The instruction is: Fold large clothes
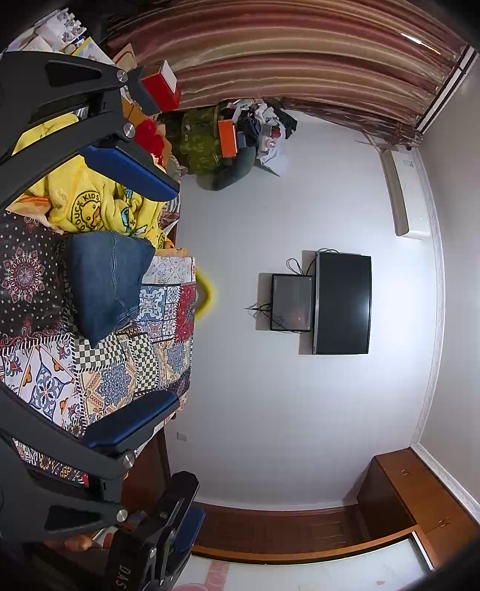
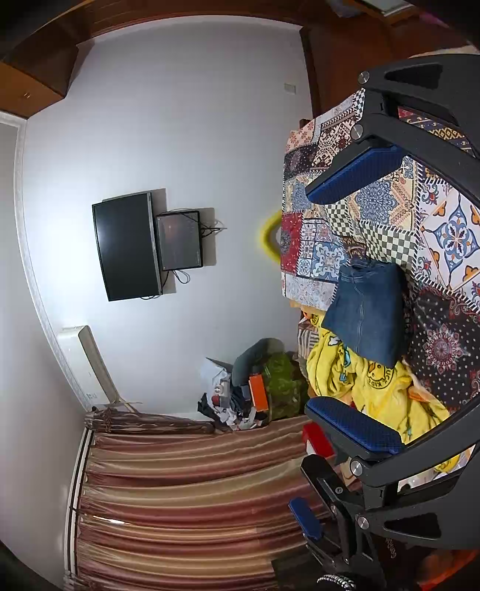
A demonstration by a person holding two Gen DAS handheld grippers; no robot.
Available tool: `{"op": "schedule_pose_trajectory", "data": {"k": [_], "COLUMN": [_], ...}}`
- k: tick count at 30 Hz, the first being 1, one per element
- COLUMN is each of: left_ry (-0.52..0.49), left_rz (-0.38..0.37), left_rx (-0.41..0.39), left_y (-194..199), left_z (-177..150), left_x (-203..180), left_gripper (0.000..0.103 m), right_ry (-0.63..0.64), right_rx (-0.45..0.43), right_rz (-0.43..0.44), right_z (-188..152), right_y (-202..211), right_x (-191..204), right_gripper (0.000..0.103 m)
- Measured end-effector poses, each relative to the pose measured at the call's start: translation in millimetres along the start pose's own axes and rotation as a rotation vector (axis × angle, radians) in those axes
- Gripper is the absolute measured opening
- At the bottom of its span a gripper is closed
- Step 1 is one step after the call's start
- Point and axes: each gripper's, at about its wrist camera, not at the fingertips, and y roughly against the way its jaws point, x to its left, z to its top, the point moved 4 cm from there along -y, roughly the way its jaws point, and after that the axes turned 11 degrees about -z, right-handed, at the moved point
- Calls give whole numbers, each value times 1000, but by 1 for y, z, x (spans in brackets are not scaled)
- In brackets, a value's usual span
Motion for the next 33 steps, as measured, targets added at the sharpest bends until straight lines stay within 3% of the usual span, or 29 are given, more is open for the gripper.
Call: {"op": "schedule_pose_trajectory", "data": {"k": [33], "left_ry": [24], "left_rz": [-56], "left_rx": [34], "left_y": [-4], "left_z": [-3], "left_x": [-7], "left_gripper": [103], "right_ry": [1], "right_rx": [13], "right_rz": [-5], "right_z": [1], "right_y": [-1], "right_x": [4], "right_gripper": [103]}}
